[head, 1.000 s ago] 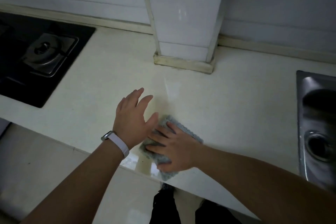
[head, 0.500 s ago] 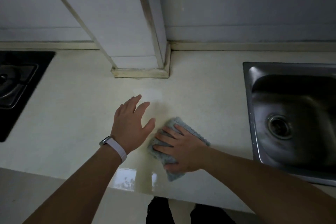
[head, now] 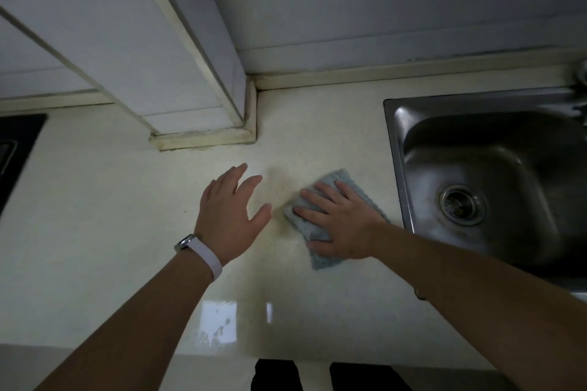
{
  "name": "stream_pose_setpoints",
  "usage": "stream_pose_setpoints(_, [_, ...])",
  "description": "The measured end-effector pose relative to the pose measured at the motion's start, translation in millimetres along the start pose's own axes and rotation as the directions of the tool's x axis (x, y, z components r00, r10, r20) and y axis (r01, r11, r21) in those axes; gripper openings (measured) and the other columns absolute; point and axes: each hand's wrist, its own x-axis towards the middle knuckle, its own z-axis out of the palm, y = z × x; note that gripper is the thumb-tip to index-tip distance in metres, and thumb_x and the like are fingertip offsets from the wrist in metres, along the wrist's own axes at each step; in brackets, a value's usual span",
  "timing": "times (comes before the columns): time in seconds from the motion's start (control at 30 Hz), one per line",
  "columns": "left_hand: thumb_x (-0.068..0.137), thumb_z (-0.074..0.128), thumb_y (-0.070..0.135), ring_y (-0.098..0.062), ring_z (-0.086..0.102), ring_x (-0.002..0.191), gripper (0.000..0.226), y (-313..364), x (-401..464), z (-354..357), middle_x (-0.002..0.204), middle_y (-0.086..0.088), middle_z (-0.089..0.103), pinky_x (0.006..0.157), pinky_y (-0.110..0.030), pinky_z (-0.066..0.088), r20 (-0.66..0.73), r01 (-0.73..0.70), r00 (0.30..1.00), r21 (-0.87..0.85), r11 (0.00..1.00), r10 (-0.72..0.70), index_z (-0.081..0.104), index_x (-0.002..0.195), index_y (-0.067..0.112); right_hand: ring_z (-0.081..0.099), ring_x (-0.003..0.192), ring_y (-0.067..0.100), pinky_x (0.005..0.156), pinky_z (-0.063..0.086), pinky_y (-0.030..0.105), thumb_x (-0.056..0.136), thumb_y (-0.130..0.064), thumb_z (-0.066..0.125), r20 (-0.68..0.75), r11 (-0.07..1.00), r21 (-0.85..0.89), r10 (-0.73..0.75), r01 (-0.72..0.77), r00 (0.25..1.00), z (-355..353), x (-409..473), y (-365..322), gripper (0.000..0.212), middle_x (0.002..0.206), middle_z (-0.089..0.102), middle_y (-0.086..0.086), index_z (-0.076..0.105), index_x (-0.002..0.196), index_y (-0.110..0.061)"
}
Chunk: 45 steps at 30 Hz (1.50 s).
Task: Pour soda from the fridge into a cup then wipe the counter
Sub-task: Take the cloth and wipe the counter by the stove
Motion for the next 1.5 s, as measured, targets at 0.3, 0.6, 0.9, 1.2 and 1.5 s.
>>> stream_pose_setpoints(0.3, [0.082, 0.041, 0.058, -0.028, 0.036, 0.140, 0.066, -25, 11, 7, 0.150, -0.007, 0.042, 0.112, -0.055, 0.031, 0.022, 0.033, 0.999, -0.040, 0.999, -0.032, 0.057, 0.134, 0.019, -0.010, 0.149, 0.026, 0.118, -0.007, 0.051, 0.088, -0.076, 0.011, -0.001, 0.987, 0.022, 0.160, -0.160, 0.987, -8, 30, 26, 0.079, 0.163, -0.011, -0.001, -0.008, 0.153, -0.036])
stream_pose_setpoints(0.6, [0.083, 0.042, 0.055, -0.031, 0.041, 0.136, 0.064, -86, -2, 8, 0.148, -0.009, 0.046, 0.109, -0.055, 0.035, 0.025, 0.123, 0.992, -0.065, 0.990, -0.122, 0.059, 0.131, 0.017, -0.006, 0.149, 0.032, 0.117, -0.004, 0.057, 0.086, -0.076, 0.013, -0.031, 0.976, 0.008, 0.216, -0.216, 0.976, -13, 98, -17, 0.084, 0.164, -0.003, 0.005, 0.001, 0.154, -0.029])
stream_pose_setpoints(0.9, [0.083, 0.046, 0.053, -0.031, 0.045, 0.133, 0.061, -167, -18, -10, 0.144, -0.011, 0.049, 0.105, -0.055, 0.039, -0.031, 0.216, 0.975, -0.099, 0.971, -0.220, 0.060, 0.129, 0.015, -0.011, 0.148, 0.032, 0.116, -0.007, 0.056, 0.086, -0.074, 0.014, -0.001, 0.988, 0.011, 0.155, -0.155, 0.988, -21, 201, -101, 0.084, 0.163, -0.009, 0.004, -0.002, 0.154, -0.028])
stream_pose_setpoints(1.2, [0.081, 0.051, 0.048, -0.034, 0.053, 0.124, 0.058, -258, -41, -28, 0.139, -0.016, 0.054, 0.099, -0.054, 0.046, -0.115, 0.270, 0.951, -0.138, 0.953, -0.287, 0.064, 0.124, 0.010, -0.009, 0.147, 0.034, 0.117, -0.007, 0.055, 0.086, -0.072, 0.016, -0.002, 0.998, -0.021, 0.060, -0.060, 0.998, -30, 310, -175, 0.084, 0.163, -0.008, 0.006, 0.000, 0.155, -0.026])
stream_pose_setpoints(1.5, [0.081, 0.056, 0.043, -0.035, 0.054, 0.124, 0.054, -334, -72, -33, 0.137, -0.018, 0.055, 0.096, -0.055, 0.048, -0.199, 0.313, 0.915, -0.198, 0.929, -0.351, 0.064, 0.123, 0.009, -0.007, 0.148, 0.036, 0.116, -0.002, 0.059, 0.087, -0.073, 0.015, -0.009, 0.997, -0.067, 0.037, -0.037, 0.999, -33, 399, -243, 0.086, 0.163, -0.007, 0.009, 0.000, 0.155, -0.024])
